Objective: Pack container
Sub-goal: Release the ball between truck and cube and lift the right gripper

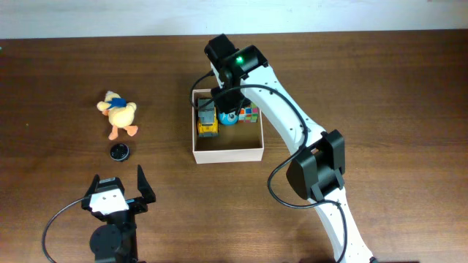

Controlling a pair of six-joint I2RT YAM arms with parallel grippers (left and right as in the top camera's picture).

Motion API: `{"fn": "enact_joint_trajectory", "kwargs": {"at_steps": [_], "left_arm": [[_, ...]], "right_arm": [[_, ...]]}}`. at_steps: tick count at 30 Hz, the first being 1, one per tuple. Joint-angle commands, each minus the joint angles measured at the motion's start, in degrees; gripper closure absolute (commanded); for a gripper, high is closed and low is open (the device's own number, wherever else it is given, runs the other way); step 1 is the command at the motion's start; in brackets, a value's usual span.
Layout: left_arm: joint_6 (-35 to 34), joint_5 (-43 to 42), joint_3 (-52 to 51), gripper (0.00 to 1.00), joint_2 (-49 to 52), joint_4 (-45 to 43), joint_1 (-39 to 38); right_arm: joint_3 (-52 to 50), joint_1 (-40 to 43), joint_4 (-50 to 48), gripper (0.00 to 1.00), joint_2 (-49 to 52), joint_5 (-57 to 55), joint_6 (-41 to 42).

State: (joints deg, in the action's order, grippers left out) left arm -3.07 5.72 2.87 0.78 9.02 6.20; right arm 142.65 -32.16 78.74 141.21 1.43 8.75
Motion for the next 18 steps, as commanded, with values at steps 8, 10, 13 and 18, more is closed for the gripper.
{"fn": "enact_joint_trajectory", "kwargs": {"at_steps": [8, 10, 13, 18], "left_arm": [[-0.74, -1.01, -0.35, 0.01, -0.48, -0.17, 0.31], [-0.74, -1.01, -0.35, 0.01, -0.48, -0.17, 0.31], [-0.74, -1.01, -0.35, 0.01, -0.48, -0.17, 0.31], [-0.74, -1.01, -0.35, 0.01, -0.48, -0.17, 0.31]], "right_arm": [[17.68, 6.27, 7.56, 0.48, -4.9, -8.98, -0.37], [18.14, 9.88, 8.7, 0.47, -4.9, -10.34, -0.37], [17.86, 15.37, 10.67, 0.36, -4.74, -10.43, -0.2], [15.34, 24.24, 11.85, 0.3, -4.39, -11.15, -0.13]]}}
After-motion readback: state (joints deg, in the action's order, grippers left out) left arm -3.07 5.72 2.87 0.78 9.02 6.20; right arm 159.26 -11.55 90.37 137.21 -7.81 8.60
